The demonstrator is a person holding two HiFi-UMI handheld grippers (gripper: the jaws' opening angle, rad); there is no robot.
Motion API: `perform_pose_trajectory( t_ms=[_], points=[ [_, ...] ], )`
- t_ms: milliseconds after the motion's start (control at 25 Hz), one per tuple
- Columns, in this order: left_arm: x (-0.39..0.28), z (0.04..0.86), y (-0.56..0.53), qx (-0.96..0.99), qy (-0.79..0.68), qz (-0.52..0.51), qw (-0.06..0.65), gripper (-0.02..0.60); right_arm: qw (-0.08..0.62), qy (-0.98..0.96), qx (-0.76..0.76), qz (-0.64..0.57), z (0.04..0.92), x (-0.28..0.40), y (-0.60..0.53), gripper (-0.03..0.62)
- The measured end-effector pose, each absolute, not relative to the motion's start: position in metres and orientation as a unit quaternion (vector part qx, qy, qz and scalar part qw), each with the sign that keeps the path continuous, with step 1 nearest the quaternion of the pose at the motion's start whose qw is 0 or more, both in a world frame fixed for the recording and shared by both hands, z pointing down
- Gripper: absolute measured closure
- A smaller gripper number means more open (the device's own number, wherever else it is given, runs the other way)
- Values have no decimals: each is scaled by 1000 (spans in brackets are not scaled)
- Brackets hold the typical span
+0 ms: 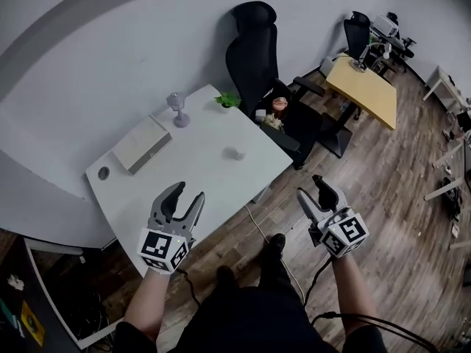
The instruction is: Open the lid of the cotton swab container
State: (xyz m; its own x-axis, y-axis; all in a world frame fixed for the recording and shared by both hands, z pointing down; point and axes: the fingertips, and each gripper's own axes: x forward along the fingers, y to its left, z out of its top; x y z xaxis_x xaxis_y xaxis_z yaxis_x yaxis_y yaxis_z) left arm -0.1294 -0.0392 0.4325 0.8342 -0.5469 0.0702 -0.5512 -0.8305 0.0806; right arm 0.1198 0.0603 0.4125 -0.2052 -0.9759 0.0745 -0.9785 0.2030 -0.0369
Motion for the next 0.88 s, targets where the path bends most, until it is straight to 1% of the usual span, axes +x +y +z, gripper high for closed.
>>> perform_pose_trajectory(
  t_ms=[320,680,880],
  points=[
    [-93,441,-78,946,-319,52,29,376,60,-831,551,43,467,153,-39,361],
    [-27,461,-127,907,-408,78,70,376,160,-909,379,61,565,161,-132,361],
    [-12,485,-132,887,-440,101,96,376,210,-928,299,65,619,157,-163,359]
  ],
)
